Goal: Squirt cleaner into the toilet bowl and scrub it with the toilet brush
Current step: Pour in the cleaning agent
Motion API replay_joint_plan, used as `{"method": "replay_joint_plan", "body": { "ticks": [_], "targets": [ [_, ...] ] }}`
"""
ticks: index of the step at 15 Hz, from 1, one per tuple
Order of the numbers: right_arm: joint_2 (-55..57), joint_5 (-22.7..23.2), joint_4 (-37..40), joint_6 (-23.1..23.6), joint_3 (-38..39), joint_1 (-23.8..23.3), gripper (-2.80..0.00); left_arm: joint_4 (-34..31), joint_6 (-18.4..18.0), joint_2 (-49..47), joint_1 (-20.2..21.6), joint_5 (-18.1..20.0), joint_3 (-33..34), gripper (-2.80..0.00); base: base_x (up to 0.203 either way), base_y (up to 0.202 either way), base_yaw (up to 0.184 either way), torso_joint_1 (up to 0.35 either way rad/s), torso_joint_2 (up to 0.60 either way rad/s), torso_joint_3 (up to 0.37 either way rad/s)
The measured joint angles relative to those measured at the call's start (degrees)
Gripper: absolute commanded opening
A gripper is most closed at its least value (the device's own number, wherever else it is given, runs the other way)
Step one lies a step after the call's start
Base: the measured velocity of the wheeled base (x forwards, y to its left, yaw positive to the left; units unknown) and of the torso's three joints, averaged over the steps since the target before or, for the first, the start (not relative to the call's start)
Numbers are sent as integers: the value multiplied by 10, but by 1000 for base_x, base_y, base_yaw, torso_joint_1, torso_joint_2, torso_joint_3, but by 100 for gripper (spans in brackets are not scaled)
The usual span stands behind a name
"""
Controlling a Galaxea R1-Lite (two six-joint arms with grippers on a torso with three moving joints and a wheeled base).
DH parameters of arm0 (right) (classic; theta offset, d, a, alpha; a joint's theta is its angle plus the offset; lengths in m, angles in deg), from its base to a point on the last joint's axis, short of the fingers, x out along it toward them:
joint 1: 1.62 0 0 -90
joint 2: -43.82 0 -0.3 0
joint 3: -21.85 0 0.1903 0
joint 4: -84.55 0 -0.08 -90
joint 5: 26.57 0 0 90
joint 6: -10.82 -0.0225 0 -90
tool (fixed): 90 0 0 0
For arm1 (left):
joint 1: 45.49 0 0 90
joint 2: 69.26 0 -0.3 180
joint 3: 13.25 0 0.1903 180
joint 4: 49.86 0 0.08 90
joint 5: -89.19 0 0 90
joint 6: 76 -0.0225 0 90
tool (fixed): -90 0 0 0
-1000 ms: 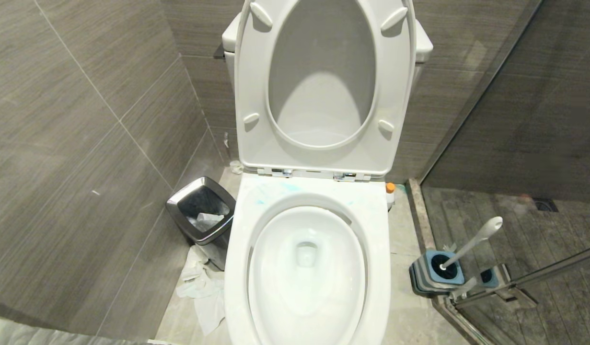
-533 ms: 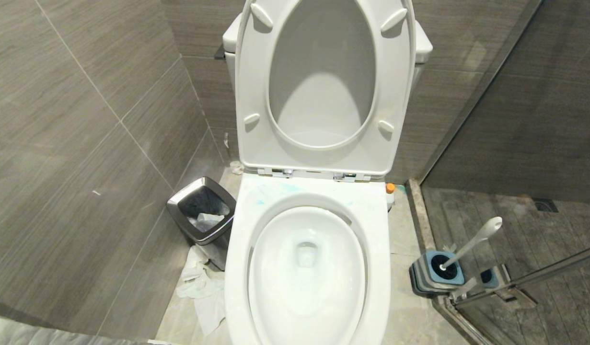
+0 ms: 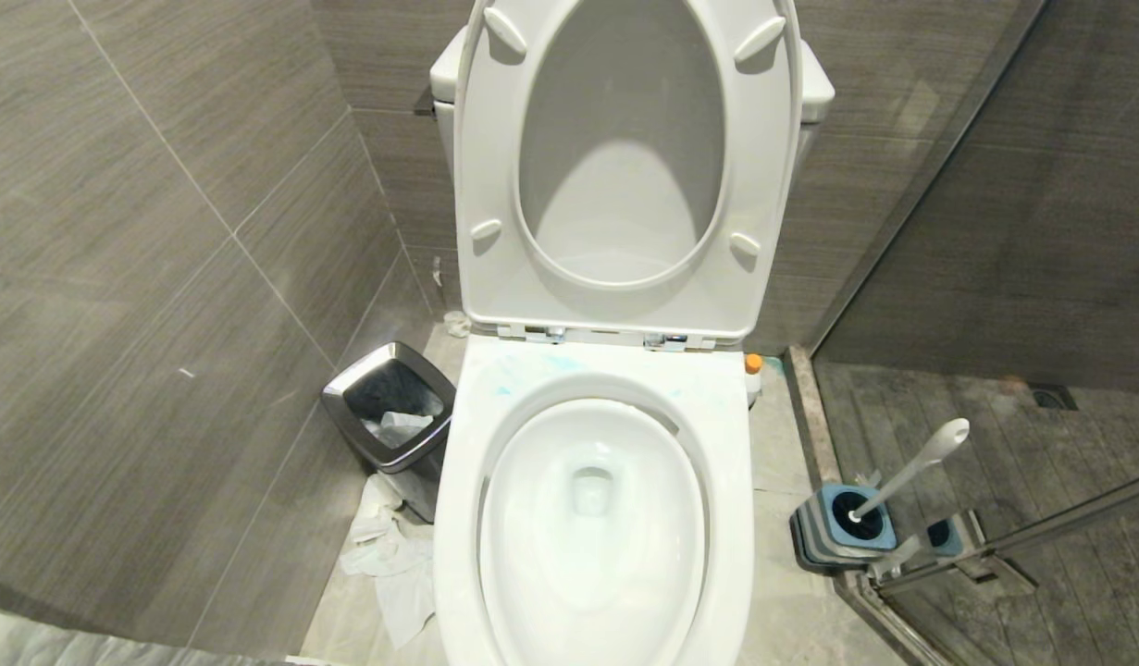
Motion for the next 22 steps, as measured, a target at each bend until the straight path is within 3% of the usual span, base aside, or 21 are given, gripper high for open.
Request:
{"method": "replay_joint_plan", "body": {
  "ticks": [10, 19, 21, 22],
  "targets": [
    [0, 0, 0, 0, 0, 0, -280, 31, -7, 63, 0, -9, 110, -280, 0, 0, 0, 0, 0, 0],
    [0, 0, 0, 0, 0, 0, -280, 227, -31, 65, 0, -18, 336, -280, 0, 0, 0, 0, 0, 0],
    [0, 0, 0, 0, 0, 0, -280, 256, -39, 65, 0, -42, 389, -280, 0, 0, 0, 0, 0, 0],
    [0, 0, 0, 0, 0, 0, -280, 265, -45, 66, 0, -73, 412, -280, 0, 0, 0, 0, 0, 0]
  ]
}}
